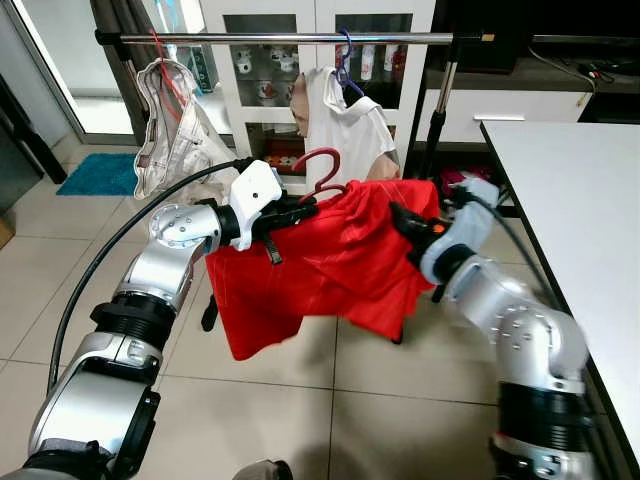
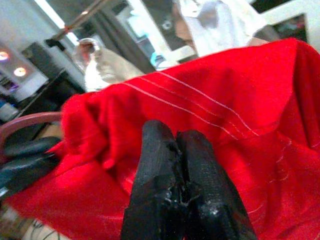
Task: Hang hanger
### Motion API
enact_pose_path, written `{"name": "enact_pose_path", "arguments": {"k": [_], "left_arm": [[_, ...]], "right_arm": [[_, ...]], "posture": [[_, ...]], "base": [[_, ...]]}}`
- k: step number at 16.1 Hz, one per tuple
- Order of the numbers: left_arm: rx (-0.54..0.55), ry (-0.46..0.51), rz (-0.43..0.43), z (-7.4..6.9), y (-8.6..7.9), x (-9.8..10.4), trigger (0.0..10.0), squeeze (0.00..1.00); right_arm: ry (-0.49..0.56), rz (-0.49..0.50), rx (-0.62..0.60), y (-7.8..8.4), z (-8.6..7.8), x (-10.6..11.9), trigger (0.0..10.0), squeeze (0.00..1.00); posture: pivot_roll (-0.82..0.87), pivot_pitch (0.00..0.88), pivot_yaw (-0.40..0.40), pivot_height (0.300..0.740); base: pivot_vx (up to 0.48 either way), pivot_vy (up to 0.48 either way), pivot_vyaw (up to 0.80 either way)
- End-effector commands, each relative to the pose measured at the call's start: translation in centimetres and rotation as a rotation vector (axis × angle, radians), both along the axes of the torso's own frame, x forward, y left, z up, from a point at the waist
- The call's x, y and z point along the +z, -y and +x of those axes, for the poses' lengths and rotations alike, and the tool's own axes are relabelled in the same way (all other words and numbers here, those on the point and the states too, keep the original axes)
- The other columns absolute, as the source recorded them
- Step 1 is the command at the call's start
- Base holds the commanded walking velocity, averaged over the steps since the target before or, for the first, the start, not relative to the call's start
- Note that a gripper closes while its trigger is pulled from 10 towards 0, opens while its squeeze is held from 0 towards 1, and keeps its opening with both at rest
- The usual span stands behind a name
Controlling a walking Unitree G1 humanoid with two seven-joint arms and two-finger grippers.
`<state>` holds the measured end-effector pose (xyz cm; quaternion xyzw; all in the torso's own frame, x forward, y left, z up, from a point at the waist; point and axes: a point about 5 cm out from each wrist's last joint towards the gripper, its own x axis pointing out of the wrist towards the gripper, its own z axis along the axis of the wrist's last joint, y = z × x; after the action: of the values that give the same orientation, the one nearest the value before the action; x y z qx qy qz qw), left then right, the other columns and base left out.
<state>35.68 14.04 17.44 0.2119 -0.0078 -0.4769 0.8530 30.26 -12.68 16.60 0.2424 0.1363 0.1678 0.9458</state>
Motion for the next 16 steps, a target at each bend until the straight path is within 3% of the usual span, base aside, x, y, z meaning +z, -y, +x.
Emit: {"name": "enact_pose_path", "arguments": {"k": [1,2,3,14,16], "left_arm": [[0.013,0.042,-0.007,0.4,-0.2,1.3,0.0,0.0],[0.003,0.04,-0.01,0.4,0.0,1.3,0.0,0.0],[-0.015,0.037,-0.017,0.3,0.3,1.3,0.0,0.0],[-0.092,0.006,-0.018,-0.3,1.1,0.9,0.0,0.0],[-0.108,0.002,-0.02,-0.5,1.2,0.9,0.0,0.0]], "right_arm": [[0.026,0.007,0.06,-0.7,-0.4,0.6,0.0,0.0],[0.039,0.009,0.129,-1.5,-0.7,1.0,10.0,0.0],[0.035,0.024,0.145,-2.0,-0.9,1.1,10.0,1.0],[0.017,0.037,0.157,-3.1,-0.3,0.7,10.0,1.0],[0.003,-0.001,0.148,-3.2,-0.1,0.4,10.0,1.0]], "posture": [[-0.16,0.0,0.091,0.74],[-0.16,0.0,0.092,0.74],[-0.16,0.0,0.092,0.74],[-0.15,0.0,0.097,0.74],[-0.15,0.0,0.096,0.74]], "base": [[0.0,0.0,0.0],[0.0,0.0,0.0],[0.0,0.0,0.0],[0.0,0.0,0.0],[0.0,0.0,0.0]]}}
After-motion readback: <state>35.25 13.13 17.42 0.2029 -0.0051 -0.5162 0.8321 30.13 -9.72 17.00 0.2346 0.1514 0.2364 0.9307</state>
